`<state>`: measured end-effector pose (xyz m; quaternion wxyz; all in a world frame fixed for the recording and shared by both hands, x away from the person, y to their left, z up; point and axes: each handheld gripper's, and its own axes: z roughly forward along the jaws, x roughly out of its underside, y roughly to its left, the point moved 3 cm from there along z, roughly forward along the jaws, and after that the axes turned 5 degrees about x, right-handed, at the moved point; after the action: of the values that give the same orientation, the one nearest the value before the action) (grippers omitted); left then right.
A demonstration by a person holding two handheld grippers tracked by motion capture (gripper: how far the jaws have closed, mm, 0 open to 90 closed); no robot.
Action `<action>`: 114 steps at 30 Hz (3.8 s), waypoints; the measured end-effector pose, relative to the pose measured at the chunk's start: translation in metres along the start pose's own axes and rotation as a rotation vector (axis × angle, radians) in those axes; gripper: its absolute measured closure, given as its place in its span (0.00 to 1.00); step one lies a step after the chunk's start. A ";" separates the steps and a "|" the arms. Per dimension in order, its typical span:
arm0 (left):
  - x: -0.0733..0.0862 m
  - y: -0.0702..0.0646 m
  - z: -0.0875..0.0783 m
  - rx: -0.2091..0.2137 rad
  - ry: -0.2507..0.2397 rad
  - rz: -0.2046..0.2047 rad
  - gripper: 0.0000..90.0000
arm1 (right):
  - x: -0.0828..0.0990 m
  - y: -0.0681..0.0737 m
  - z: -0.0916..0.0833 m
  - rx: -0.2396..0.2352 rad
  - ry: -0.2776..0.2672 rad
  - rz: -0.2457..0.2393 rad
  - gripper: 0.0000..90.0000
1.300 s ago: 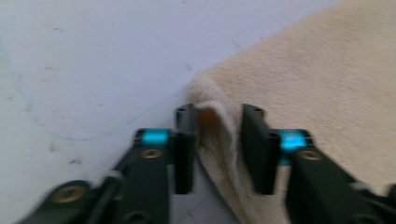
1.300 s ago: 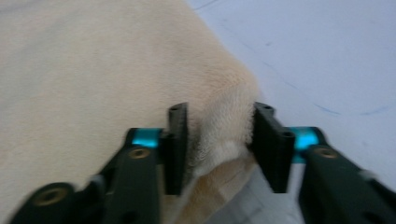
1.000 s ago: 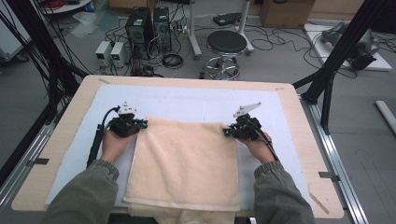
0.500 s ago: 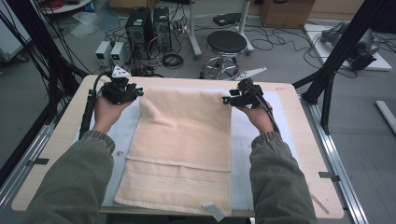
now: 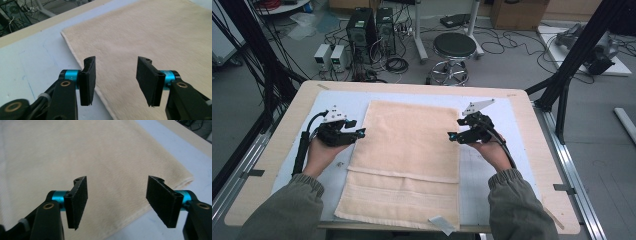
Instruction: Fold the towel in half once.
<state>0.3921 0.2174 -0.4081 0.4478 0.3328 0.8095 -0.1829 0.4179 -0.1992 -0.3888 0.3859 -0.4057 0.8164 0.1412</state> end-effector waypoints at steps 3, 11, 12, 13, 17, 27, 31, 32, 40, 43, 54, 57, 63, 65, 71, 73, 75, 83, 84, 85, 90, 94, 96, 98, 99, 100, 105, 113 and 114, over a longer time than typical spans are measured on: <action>0.010 -0.008 -0.009 0.024 0.000 0.005 0.52 | 0.010 0.010 -0.008 -0.008 -0.013 0.001 0.35; 0.029 -0.033 -0.028 0.069 -0.015 0.070 0.47 | 0.033 0.037 -0.021 -0.015 0.049 -0.035 0.31; 0.032 -0.036 -0.029 0.076 -0.016 0.077 0.47 | 0.033 0.041 -0.023 -0.011 0.051 -0.043 0.31; 0.034 -0.038 -0.030 0.078 -0.020 0.082 0.47 | 0.034 0.045 -0.025 0.000 0.016 -0.057 0.32; 0.046 -0.048 -0.033 0.102 -0.011 0.108 0.45 | 0.043 0.058 -0.028 -0.022 -0.015 -0.047 0.32; 0.063 -0.052 -0.024 0.108 0.045 0.096 0.40 | 0.072 0.080 -0.014 -0.079 -0.026 -0.051 0.45; 0.065 -0.055 -0.021 0.120 0.059 0.109 0.46 | 0.079 0.083 -0.007 -0.117 0.001 -0.055 0.54; 0.066 -0.055 -0.019 0.134 0.070 0.109 0.51 | 0.080 0.083 -0.005 -0.117 0.003 -0.060 0.56; 0.068 -0.058 -0.011 0.161 0.105 0.120 0.78 | 0.085 0.084 0.000 -0.141 0.018 -0.073 0.75; 0.067 -0.060 -0.011 0.163 0.108 0.125 0.86 | 0.084 0.083 0.000 -0.145 0.016 -0.074 0.86; 0.062 -0.057 -0.017 0.145 0.113 0.096 1.00 | 0.076 0.078 -0.008 -0.158 -0.003 -0.085 0.94; 0.064 -0.057 -0.018 0.167 0.102 0.110 0.99 | 0.074 0.078 -0.009 -0.153 -0.002 -0.090 0.94; 0.066 -0.057 -0.014 0.186 0.125 0.102 0.72 | 0.075 0.079 -0.010 -0.158 -0.003 -0.079 0.77; 0.067 -0.058 -0.012 0.184 0.132 0.107 0.71 | 0.074 0.081 -0.011 -0.169 -0.015 -0.073 0.68; 0.066 -0.056 -0.009 0.180 0.143 0.073 0.79 | 0.081 0.090 0.002 -0.167 0.035 -0.095 0.66; 0.065 -0.058 -0.008 0.171 0.148 0.074 0.85 | 0.081 0.089 0.003 -0.161 0.036 -0.101 0.71; 0.063 -0.059 -0.007 0.161 0.156 0.083 0.90 | 0.081 0.088 0.003 -0.159 0.036 -0.092 0.79; 0.061 -0.063 -0.006 0.129 0.162 0.098 0.95 | 0.076 0.086 0.003 -0.146 0.033 -0.111 0.93; 0.060 -0.062 -0.007 0.130 0.158 0.091 0.96 | 0.076 0.086 0.001 -0.151 0.029 -0.101 0.93; 0.059 -0.061 -0.008 0.132 0.154 0.089 0.96 | 0.075 0.085 0.000 -0.153 0.025 -0.102 0.93; 0.050 -0.061 -0.018 0.113 0.108 0.086 0.96 | 0.068 0.082 -0.009 -0.156 0.004 -0.095 0.93; 0.044 -0.061 -0.025 0.108 0.080 0.084 0.96 | 0.061 0.080 -0.015 -0.160 -0.019 -0.095 0.93; 0.040 -0.061 -0.029 0.107 0.074 0.088 0.96 | 0.058 0.079 -0.019 -0.157 -0.031 -0.097 0.93; 0.036 -0.062 -0.033 0.105 0.060 0.088 0.96 | 0.054 0.078 -0.023 -0.154 -0.042 -0.099 0.93; 0.034 -0.062 -0.035 0.100 0.055 0.089 0.96 | 0.052 0.078 -0.025 -0.154 -0.045 -0.094 0.93; 0.033 -0.063 -0.038 0.100 0.054 0.093 0.96 | 0.051 0.079 -0.027 -0.156 -0.049 -0.097 0.93; 0.030 -0.075 -0.059 0.112 0.040 0.125 0.96 | 0.045 0.087 -0.042 -0.174 -0.066 -0.122 0.93; 0.051 -0.127 -0.122 0.181 0.059 0.216 0.96 | 0.045 0.125 -0.084 -0.300 -0.076 -0.196 0.93; 0.058 -0.134 -0.126 0.217 0.054 0.241 0.95 | 0.051 0.133 -0.088 -0.338 -0.070 -0.209 0.93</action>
<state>0.2004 0.2183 -0.3903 0.4058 0.4789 0.7510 -0.2051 0.2511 -0.1911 -0.3792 0.3531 -0.5420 0.7205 0.2498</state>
